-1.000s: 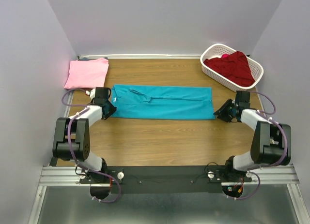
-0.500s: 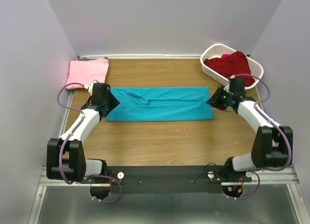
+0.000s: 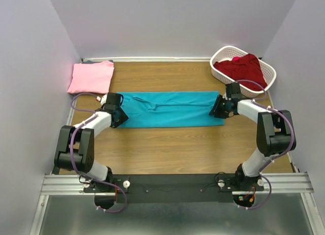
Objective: Fold and stack the t-shirts
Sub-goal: Fold the tshirt
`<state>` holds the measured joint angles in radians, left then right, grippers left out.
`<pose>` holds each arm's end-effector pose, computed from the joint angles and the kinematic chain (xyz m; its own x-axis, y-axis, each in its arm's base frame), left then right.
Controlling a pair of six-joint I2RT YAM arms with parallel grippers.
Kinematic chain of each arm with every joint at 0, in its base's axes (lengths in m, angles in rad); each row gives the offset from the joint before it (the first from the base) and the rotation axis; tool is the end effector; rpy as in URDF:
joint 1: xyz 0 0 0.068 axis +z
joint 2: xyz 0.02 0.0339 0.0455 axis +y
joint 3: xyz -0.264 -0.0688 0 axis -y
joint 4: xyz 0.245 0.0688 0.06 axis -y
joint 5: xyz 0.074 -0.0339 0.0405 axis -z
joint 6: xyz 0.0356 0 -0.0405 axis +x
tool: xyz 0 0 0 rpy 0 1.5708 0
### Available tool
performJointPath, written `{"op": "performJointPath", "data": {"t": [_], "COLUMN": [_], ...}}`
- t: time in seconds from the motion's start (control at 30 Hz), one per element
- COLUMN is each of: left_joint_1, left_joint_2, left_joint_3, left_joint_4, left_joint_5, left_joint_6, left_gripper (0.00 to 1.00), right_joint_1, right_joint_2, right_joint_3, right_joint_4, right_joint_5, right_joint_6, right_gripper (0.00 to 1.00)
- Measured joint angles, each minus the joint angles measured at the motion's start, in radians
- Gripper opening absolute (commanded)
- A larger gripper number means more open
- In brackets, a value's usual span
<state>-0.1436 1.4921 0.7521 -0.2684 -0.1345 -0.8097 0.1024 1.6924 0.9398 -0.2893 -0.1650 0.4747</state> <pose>0.2767 -0.0352 0.1633 -0.6289 -0.6341 -0.4499 -0.5572 0.7712 -0.3078 0.3246 0.0392 0.1577 -0.8477 0.3661 -0.3840 0.2295 0.9056 0.3568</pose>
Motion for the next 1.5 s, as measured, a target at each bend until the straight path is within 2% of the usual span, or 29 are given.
{"op": "performJointPath", "data": {"t": [0.37,0.5,0.63,0.8,1.0,1.17,1.5], "left_joint_1": [0.027,0.027,0.014,-0.053,-0.079,-0.076,-0.076], "left_joint_2": [0.051,0.064,0.06,0.039,0.06,0.193,0.412], "left_joint_3": [0.006,0.029,0.061,0.156,0.246,0.344,0.488], "left_joint_4": [0.104,0.094,0.042,-0.009,0.044,0.084,0.106], "left_joint_5": [0.005,0.007,-0.002,-0.018,-0.003,0.018,0.056], "left_joint_6": [-0.027,-0.023,-0.002,0.013,-0.007,-0.038,-0.075], "left_gripper": [0.43,0.52,0.54,0.45,0.51,0.57,0.58], "right_joint_1": [-0.079,-0.087,-0.068,0.002,0.016,0.016,0.016], "right_joint_2": [-0.166,-0.22,-0.289,-0.326,-0.328,-0.328,-0.347], "right_joint_3": [-0.195,-0.222,-0.221,-0.172,-0.145,-0.146,-0.15], "right_joint_4": [0.052,-0.002,-0.065,-0.097,-0.101,-0.105,-0.105], "right_joint_5": [0.003,0.004,0.021,0.032,0.03,0.006,-0.038], "right_joint_6": [0.041,0.027,0.003,-0.014,-0.033,-0.048,-0.065], "right_gripper": [0.47,0.48,0.49,0.49,0.52,0.54,0.54]}}
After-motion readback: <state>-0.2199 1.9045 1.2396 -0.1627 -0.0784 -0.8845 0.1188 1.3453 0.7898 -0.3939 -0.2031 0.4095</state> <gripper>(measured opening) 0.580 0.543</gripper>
